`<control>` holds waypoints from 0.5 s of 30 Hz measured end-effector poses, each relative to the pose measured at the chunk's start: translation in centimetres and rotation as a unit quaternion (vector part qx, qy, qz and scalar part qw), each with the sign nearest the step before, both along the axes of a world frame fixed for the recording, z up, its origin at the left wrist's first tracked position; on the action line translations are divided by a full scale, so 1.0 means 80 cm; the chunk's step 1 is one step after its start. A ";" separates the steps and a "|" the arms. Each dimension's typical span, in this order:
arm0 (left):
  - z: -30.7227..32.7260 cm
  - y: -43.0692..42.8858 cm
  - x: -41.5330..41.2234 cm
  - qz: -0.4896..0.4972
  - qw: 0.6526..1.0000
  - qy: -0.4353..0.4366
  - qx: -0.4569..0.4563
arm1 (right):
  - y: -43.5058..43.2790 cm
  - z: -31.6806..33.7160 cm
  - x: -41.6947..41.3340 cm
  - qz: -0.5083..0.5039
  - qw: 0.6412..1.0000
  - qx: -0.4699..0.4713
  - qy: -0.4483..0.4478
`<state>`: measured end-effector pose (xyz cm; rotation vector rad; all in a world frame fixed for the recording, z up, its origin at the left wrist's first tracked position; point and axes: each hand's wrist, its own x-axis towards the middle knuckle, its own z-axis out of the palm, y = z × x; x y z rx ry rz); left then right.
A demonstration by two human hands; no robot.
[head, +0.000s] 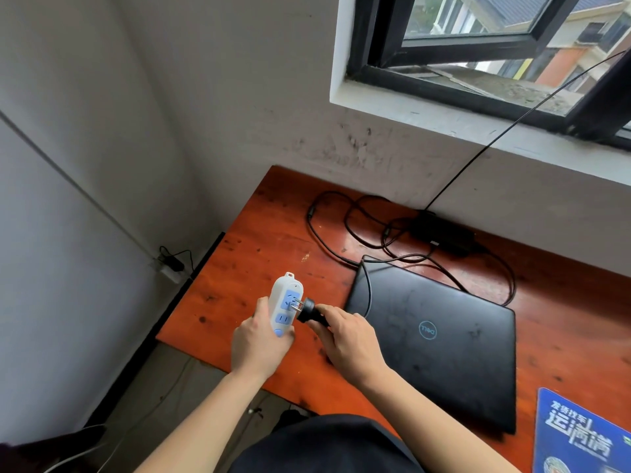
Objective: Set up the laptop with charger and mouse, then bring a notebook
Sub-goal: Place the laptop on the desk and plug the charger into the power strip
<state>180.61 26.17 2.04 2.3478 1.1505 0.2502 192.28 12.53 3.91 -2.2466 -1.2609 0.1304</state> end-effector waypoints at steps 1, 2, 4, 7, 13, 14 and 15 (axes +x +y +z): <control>0.000 -0.001 -0.002 -0.001 1.000 -0.001 0.000 | -0.001 0.000 -0.001 -0.001 1.000 -0.001 0.001; 0.000 -0.002 -0.005 -0.002 1.000 -0.001 0.000 | -0.002 0.000 -0.002 -0.002 1.000 -0.003 0.001; 0.000 -0.004 -0.008 -0.003 1.000 0.000 0.002 | -0.006 0.002 -0.002 0.003 1.000 -0.011 0.001; 0.002 -0.008 -0.012 -0.016 1.000 0.008 0.022 | -0.009 0.009 0.000 0.020 0.999 -0.032 -0.011; 0.014 -0.009 -0.008 -0.045 0.997 0.025 0.059 | -0.002 0.033 0.006 0.044 0.992 -0.101 -0.055; 0.016 -0.009 -0.005 -0.050 0.996 0.029 0.062 | 0.001 0.036 0.006 0.045 0.991 -0.106 -0.062; 0.019 -0.009 -0.003 -0.055 0.996 0.035 0.067 | 0.003 0.039 0.006 0.046 0.990 -0.112 -0.069</control>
